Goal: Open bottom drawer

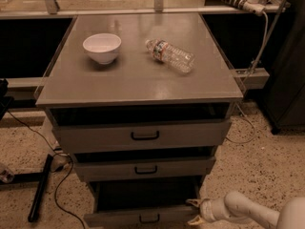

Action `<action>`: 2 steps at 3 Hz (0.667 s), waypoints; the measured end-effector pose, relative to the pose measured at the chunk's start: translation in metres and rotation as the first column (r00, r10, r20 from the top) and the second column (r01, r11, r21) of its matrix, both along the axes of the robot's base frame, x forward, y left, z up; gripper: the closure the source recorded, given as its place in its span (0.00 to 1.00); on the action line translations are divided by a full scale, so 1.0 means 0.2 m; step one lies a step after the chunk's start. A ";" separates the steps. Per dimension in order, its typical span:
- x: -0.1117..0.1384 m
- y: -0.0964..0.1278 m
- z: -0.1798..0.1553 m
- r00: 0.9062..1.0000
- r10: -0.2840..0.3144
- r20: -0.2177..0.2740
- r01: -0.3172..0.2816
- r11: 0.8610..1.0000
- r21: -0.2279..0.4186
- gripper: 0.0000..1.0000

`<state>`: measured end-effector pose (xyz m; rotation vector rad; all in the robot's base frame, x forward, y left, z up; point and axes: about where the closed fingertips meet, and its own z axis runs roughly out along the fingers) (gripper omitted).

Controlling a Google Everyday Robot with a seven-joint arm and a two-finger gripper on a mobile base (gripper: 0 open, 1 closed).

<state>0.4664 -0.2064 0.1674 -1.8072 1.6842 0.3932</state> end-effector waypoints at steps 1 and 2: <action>-0.12 -0.01 -0.02 1.000 0.010 -0.020 -0.010 1.000 0.017 0.60; -0.12 -0.01 0.01 1.000 0.010 -0.020 -0.010 1.000 0.017 0.83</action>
Offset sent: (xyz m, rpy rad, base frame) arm -0.1774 -0.0820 -0.0437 0.0477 0.0696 -0.0786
